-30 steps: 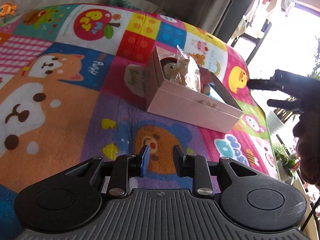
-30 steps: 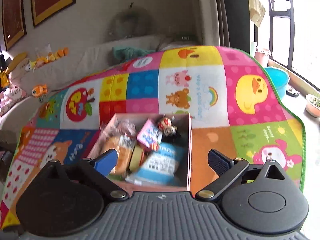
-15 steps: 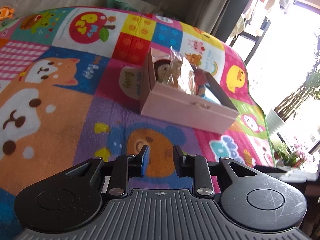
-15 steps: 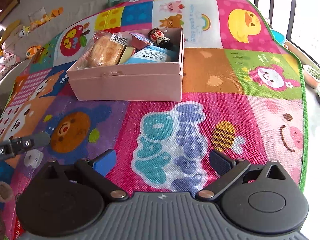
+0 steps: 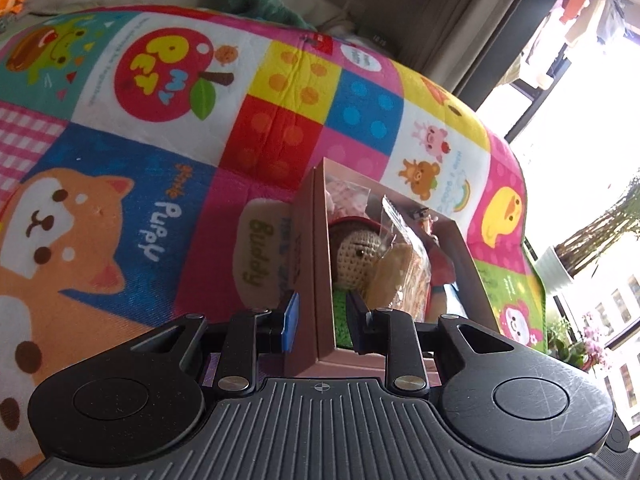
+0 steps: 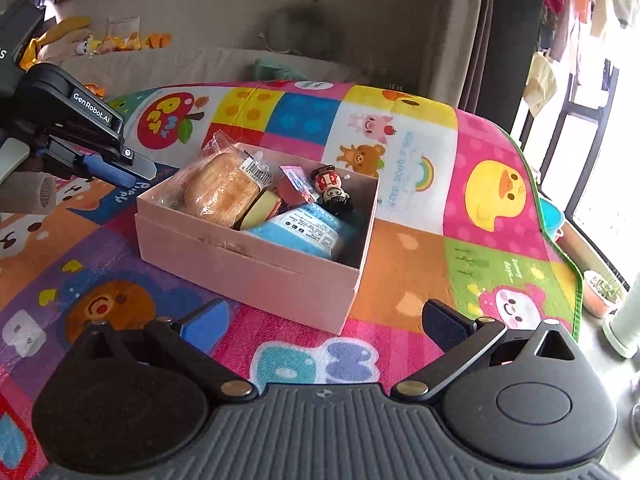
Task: Organize objects
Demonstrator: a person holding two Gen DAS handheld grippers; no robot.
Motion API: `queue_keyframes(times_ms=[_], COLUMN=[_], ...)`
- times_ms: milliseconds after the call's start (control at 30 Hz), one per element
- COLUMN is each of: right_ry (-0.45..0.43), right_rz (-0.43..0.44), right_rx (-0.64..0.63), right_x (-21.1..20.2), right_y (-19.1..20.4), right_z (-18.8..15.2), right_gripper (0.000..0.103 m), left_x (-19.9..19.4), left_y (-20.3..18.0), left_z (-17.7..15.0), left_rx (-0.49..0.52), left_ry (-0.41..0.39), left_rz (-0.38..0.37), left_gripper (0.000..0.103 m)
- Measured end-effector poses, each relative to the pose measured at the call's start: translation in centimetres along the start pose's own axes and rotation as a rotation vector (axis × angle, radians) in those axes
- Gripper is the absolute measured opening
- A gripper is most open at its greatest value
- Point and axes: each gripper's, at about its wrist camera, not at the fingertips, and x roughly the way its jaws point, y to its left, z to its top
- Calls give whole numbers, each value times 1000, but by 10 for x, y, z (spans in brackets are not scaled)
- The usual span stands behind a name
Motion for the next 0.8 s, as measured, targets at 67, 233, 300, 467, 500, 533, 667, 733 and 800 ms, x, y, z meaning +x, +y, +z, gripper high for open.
queue_keyframes(times_ms=[67,233,300,467,500,533,667,733,800], right_ry=[7,42,49,43,40,36,42,70,96], right_rz=[6,6,8,50,46,41,1,-10,-1], right_rx=[-10,-35,-48,-68,-71,-72,-73,-43,-4], right_x=[11,40,50,61,63,65,73,75,70], right_y=[-2,1,5,22,25,28,31,28,25], right_z=[4,9,10,20,22,23,26,26,24], right_gripper=[101,83,76,76,76,76,76,76,79], left_x=[12,33,34,37,37,38,38,35,22], left_y=[-4,-3,1,14,18,22,31,32,29], left_z=[3,4,4,7,9,10,9,7,2], left_rx=[9,21,24,59,55,51,42,44,40], left_ry=[32,52,32,-21,-25,-27,-48,-70,-135], left_rz=[18,160,207,294,296,290,242,222,205], left_gripper=[28,57,71,94,97,98,100,99,98])
